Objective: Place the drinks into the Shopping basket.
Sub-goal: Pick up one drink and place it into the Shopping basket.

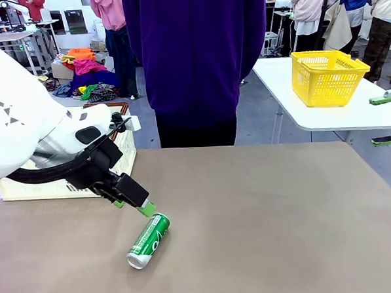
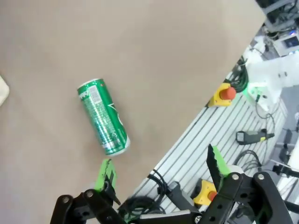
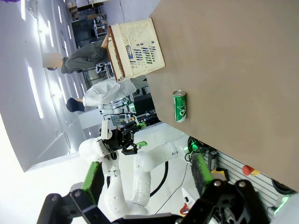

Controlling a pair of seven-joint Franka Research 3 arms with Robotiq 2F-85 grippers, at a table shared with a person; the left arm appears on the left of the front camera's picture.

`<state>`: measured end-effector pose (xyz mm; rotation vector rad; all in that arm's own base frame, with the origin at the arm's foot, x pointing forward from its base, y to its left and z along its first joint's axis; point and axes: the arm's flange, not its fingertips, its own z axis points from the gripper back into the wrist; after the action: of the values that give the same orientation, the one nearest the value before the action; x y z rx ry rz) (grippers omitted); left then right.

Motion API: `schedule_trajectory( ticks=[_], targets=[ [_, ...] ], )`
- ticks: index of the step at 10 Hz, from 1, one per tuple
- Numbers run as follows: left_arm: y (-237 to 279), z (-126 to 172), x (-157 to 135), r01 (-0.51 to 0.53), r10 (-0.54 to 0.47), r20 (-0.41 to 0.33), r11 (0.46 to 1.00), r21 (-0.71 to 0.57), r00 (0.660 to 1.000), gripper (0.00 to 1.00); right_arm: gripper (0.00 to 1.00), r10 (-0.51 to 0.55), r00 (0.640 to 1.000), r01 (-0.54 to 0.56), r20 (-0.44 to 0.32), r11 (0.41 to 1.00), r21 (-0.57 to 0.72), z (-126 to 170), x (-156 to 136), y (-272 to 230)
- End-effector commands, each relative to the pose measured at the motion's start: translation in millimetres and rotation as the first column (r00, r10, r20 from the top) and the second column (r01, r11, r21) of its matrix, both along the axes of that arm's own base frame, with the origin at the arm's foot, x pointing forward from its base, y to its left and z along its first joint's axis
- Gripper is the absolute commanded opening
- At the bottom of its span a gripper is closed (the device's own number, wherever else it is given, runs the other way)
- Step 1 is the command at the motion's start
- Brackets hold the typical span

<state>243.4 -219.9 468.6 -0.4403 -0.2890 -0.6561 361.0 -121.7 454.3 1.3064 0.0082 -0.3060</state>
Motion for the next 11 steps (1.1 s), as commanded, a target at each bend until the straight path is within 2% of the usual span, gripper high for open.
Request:
schedule_trajectory(
  ticks=[1, 2, 3, 4, 6, 8, 10, 11],
  targets=[
    [9, 13, -14, 0.045, -0.046, -0.045, 0.999, -0.016, 0.998, 1.00, 1.00, -0.002, 1.000, 0.002, 0.016, 1.000, 0.011, 2, 1, 0],
    [9, 13, -14, 0.045, -0.046, -0.045, 0.999, -0.016, 0.998, 1.00, 1.00, -0.002, 1.000, 0.002, 0.016, 1.000, 0.011, 2, 1, 0],
    [1, 2, -3, 0.013, -0.013, -0.012, 1.000, -0.005, 1.000, 1.00, 1.00, -0.002, 1.000, 0.002, 0.016, 1.000, 0.011, 2, 1, 0],
    [-17, -9, 23, -0.009, 0.007, 0.024, 0.998, 0.069, 1.000, 1.00, 1.00, -0.002, 1.000, 0.002, 0.016, 1.000, 0.011, 2, 1, 0],
    [-44, -36, 63, 0.049, -0.062, 0.072, 0.984, 0.173, 0.996, 1.00, 1.00, -0.002, 1.000, 0.002, 0.016, 1.000, 0.011, 2, 1, 0],
    [-51, -60, 82, 0.031, -0.042, 0.053, 0.981, 0.190, 0.998, 1.00, 1.00, -0.002, 1.000, 0.002, 0.016, 1.000, 0.011, 2, 1, 0],
    [-46, -77, 86, -0.090, 0.085, 0.034, 0.968, 0.233, 0.996, 1.00, 1.00, -0.002, 1.000, 0.002, 0.016, 1.000, 0.011, 2, 1, 0],
    [-44, -88, 87, -0.108, 0.111, 0.003, 0.957, 0.268, 0.994, 1.00, 1.00, -0.002, 1.000, 0.002, 0.016, 1.000, 0.011, 2, 1, 0]
  ],
)
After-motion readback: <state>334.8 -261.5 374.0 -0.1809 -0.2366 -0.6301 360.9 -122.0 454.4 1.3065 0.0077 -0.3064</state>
